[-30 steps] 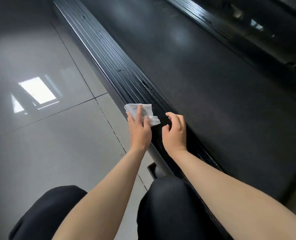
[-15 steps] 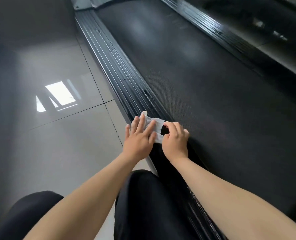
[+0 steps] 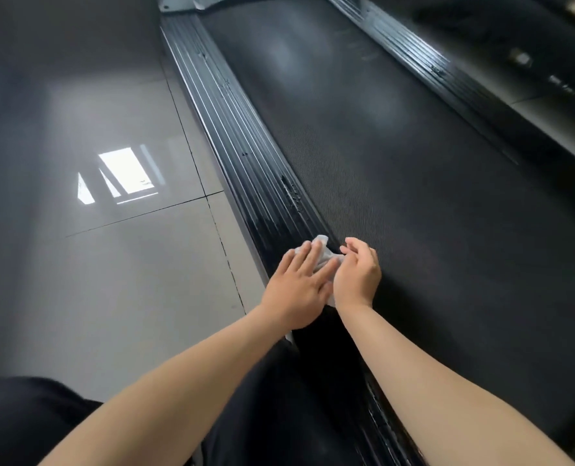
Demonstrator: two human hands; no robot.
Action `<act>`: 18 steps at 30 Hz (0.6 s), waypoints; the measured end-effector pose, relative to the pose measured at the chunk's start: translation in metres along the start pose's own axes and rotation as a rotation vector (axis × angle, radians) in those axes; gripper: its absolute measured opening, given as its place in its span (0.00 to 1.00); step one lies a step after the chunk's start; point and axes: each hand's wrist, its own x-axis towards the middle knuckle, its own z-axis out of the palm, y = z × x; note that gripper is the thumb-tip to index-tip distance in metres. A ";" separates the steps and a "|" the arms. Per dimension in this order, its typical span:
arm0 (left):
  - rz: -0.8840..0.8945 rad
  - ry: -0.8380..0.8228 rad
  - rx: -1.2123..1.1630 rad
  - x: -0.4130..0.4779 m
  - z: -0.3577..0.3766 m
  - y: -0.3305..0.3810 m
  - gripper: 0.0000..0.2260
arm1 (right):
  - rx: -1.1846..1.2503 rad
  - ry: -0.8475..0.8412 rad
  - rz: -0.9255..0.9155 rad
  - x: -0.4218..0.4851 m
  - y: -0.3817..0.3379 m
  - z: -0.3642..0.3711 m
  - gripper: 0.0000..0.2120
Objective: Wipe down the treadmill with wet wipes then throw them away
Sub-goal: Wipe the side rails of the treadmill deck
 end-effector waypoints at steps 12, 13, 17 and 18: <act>-0.352 0.016 -0.090 0.052 -0.028 -0.068 0.24 | -0.200 -0.002 -0.172 -0.006 0.008 0.006 0.18; -0.322 0.016 -0.079 0.048 -0.028 -0.064 0.24 | -0.202 -0.002 -0.183 -0.007 0.009 0.006 0.17; 0.023 0.040 0.040 0.030 -0.015 -0.031 0.24 | -0.119 0.040 -0.109 -0.005 0.006 0.007 0.15; 0.087 0.038 0.055 0.029 -0.011 -0.024 0.24 | -0.104 0.047 -0.093 -0.004 0.006 0.006 0.15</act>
